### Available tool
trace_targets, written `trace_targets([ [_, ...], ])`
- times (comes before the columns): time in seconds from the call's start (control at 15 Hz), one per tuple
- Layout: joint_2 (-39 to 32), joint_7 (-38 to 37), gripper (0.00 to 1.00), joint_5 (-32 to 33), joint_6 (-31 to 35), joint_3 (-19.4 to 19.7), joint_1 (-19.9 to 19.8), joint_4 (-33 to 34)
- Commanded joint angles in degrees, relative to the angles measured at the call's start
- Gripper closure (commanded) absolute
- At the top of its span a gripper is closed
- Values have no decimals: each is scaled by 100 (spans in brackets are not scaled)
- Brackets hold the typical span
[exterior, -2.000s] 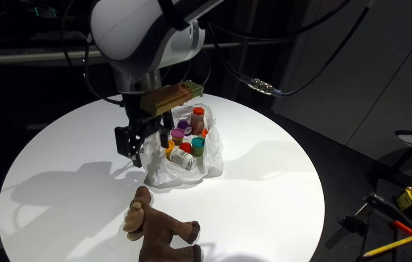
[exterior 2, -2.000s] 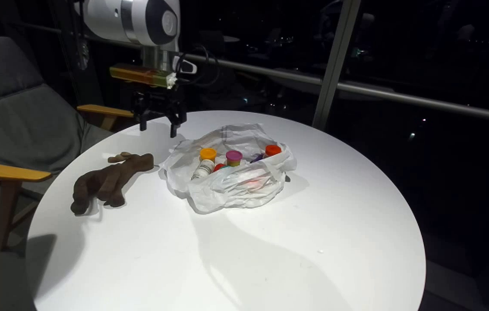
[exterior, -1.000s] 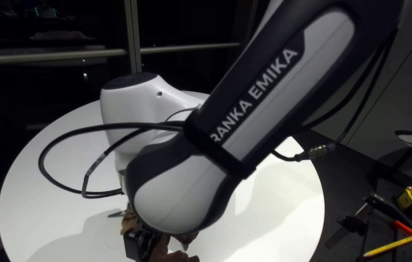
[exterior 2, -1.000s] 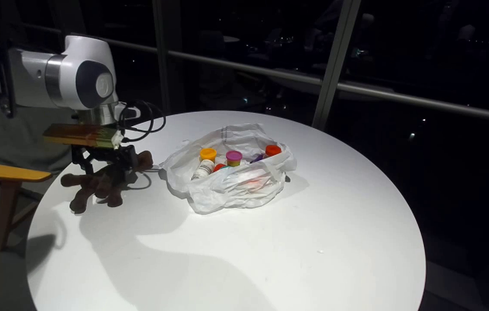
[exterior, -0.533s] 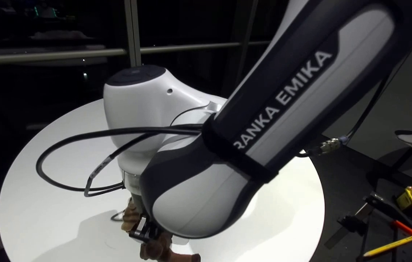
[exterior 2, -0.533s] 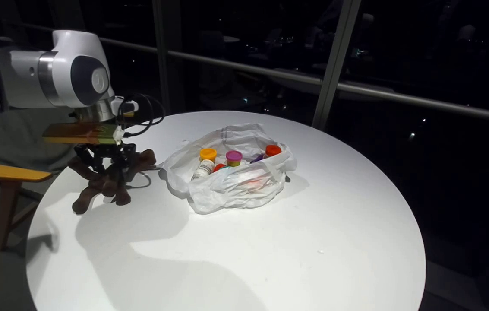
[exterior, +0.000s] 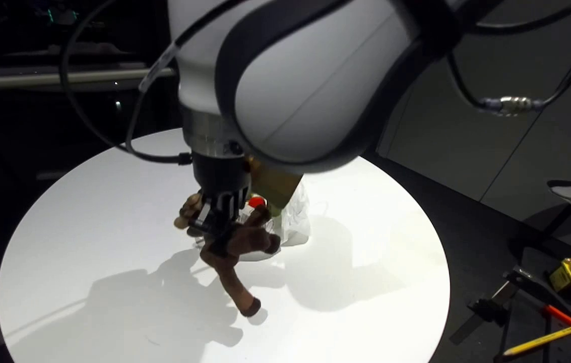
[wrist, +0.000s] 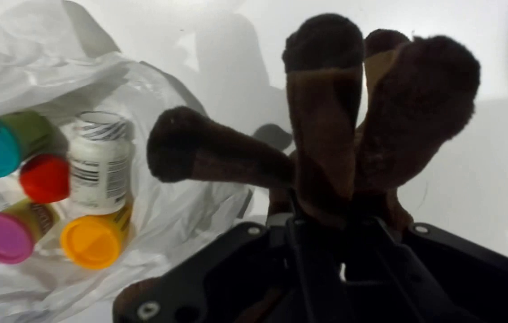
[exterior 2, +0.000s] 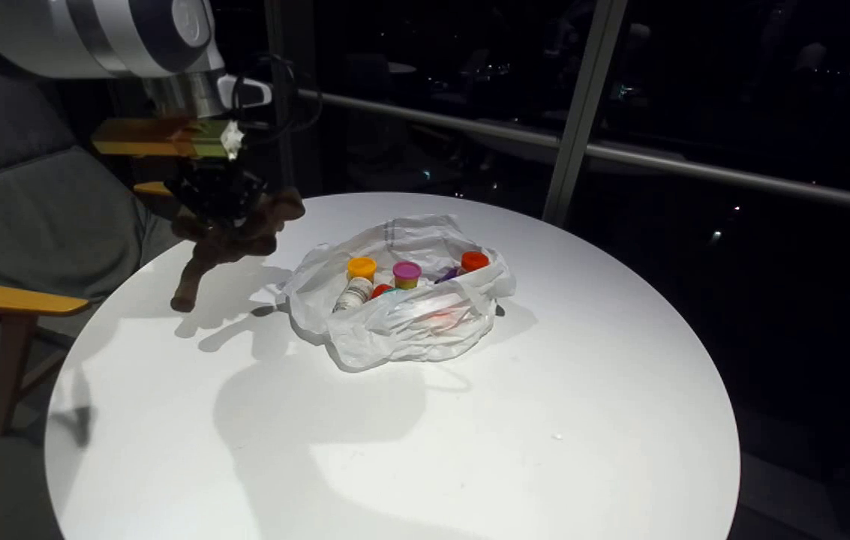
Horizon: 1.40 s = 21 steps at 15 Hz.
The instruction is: Pick up all the objects surrounding the plastic and arrange them on the plastic
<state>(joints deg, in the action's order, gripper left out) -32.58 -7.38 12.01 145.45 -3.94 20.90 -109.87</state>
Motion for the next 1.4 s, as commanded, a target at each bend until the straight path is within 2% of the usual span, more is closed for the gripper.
trace_targets([
  [0.0,829,-253,89,37,-100,191,-255,-456],
  [0.27,737,-521,88,-245,-715,304,-675,-109],
  [0.6,176,-397,88,-727,-1180,230,-1091,605],
  [0.87,-490,-451,88,-776,-1559,298,-1118,1523],
  [1.33,-1715,-593,88,-640,-2206,643,-1178,3202],
])
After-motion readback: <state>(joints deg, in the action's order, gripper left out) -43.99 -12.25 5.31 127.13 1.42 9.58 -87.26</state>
